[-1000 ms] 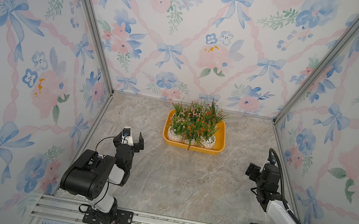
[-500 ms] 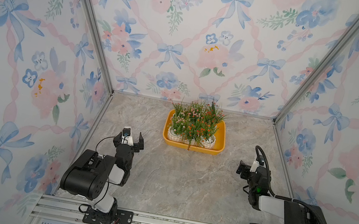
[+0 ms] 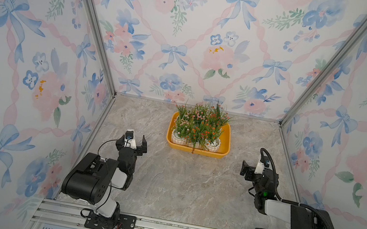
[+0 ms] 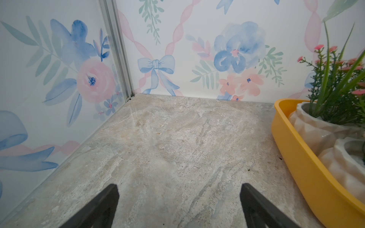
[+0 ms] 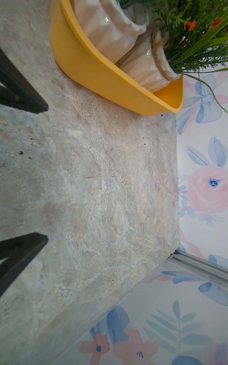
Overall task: Put the potted gypsophila into the storage box
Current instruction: Reset both arms
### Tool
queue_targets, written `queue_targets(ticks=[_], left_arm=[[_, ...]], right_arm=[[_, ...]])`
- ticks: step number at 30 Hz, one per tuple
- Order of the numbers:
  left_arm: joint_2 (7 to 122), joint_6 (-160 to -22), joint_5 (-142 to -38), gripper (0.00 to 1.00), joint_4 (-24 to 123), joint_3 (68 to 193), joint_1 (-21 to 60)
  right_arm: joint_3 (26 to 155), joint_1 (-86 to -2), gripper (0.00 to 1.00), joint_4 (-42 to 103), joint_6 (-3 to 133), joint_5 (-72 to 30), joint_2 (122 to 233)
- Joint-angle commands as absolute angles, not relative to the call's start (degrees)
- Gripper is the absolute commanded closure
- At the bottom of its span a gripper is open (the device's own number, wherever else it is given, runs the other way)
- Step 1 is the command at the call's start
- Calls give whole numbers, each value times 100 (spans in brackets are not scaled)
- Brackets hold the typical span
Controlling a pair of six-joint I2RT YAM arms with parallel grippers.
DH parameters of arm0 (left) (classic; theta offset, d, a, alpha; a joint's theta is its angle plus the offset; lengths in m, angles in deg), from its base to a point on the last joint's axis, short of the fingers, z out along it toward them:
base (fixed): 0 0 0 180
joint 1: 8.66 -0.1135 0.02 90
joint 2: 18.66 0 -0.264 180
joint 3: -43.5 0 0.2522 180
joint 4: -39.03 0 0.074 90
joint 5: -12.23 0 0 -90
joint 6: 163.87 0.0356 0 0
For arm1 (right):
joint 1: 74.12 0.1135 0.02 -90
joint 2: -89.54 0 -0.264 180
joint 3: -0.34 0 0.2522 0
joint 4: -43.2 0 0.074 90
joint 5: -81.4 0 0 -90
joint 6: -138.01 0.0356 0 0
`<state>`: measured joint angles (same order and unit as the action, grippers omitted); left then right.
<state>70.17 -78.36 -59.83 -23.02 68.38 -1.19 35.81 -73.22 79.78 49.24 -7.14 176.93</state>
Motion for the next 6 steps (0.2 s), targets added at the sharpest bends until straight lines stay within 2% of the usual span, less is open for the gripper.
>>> queue_targets(ticks=[1,6], left_arm=[[7045,-7738,-6038,2,-2457,6817,-101],[7011,-7743,-6046,2,-2458,6790,-102]], right_arm=[[3681,-7310,3,8090,4858,-788,17831],[3685,-7315,3,8086,4862,-789,17831]])
